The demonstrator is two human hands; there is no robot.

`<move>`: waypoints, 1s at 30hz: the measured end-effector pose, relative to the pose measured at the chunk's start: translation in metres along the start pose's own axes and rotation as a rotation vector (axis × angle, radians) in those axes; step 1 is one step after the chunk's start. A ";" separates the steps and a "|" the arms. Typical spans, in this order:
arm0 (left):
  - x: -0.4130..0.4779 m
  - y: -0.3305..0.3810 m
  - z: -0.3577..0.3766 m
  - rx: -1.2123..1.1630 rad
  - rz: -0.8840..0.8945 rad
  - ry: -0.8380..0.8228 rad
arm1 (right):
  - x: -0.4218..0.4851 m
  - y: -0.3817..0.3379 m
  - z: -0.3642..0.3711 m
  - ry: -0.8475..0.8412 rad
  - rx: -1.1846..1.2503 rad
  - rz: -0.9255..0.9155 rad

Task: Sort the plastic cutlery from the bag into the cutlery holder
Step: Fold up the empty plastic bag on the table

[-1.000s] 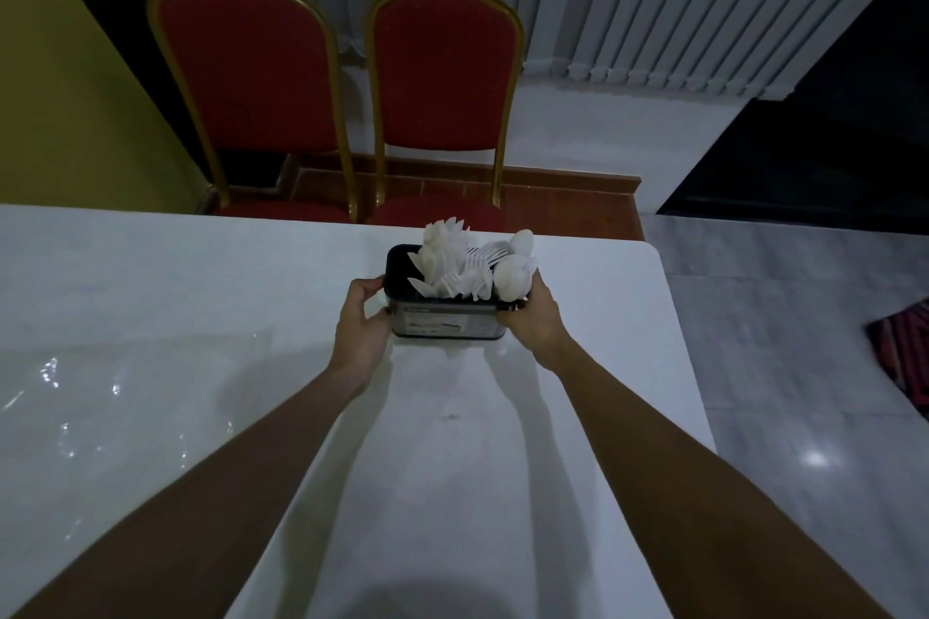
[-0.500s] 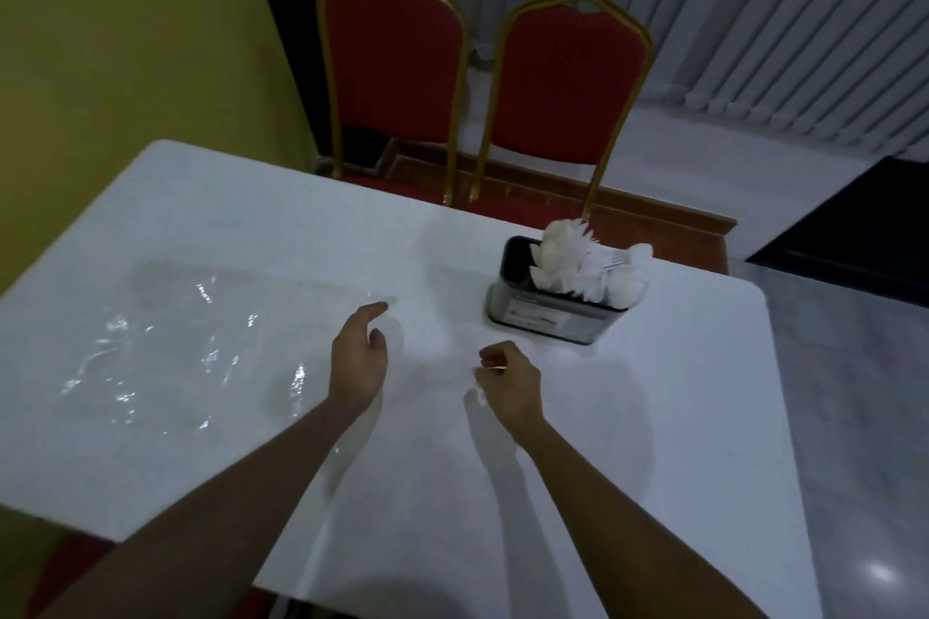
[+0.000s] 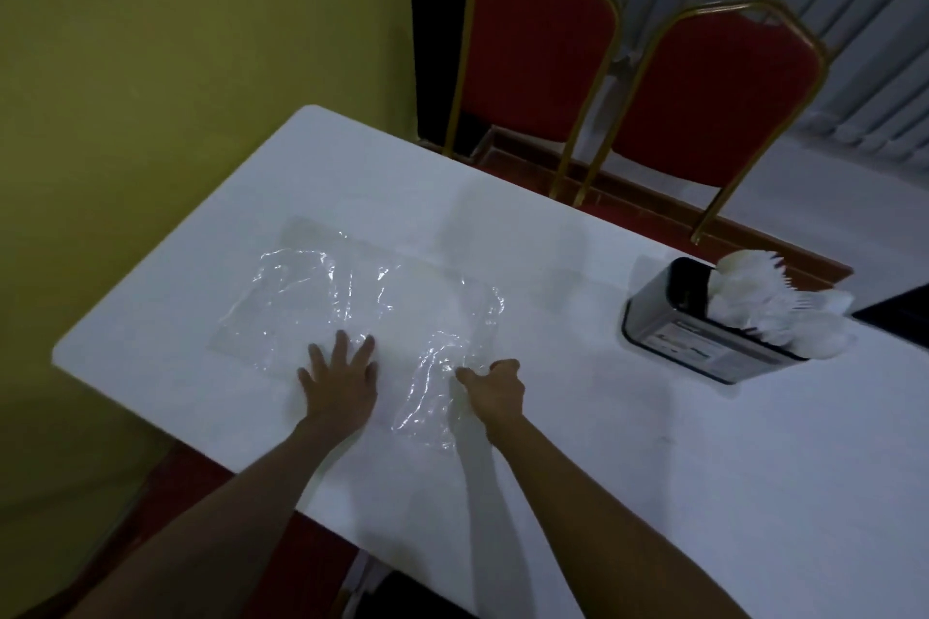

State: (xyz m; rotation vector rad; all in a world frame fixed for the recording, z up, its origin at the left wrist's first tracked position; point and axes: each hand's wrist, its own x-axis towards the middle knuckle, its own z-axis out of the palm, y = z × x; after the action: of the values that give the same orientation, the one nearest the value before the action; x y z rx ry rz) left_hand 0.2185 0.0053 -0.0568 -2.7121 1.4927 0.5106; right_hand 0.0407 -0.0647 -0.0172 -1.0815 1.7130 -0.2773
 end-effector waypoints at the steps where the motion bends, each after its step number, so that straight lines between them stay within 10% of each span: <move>1: 0.000 -0.004 0.003 -0.006 0.020 -0.043 | 0.002 0.000 0.004 0.024 0.028 0.031; 18: -0.026 0.077 0.019 0.079 0.520 -0.123 | -0.036 0.071 -0.167 0.285 -0.006 -0.036; 27: -0.060 0.138 0.047 0.124 0.667 -0.396 | -0.063 0.064 -0.214 0.123 -0.029 -0.176; 30: -0.045 0.122 0.035 0.001 0.764 -0.228 | -0.049 0.040 -0.181 0.057 -0.025 -0.241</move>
State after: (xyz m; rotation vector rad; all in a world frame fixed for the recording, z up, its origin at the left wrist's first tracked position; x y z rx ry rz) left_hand 0.0861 -0.0194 -0.0586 -1.8962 2.3956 0.7762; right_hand -0.1317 -0.0594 0.0663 -1.3119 1.6398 -0.4431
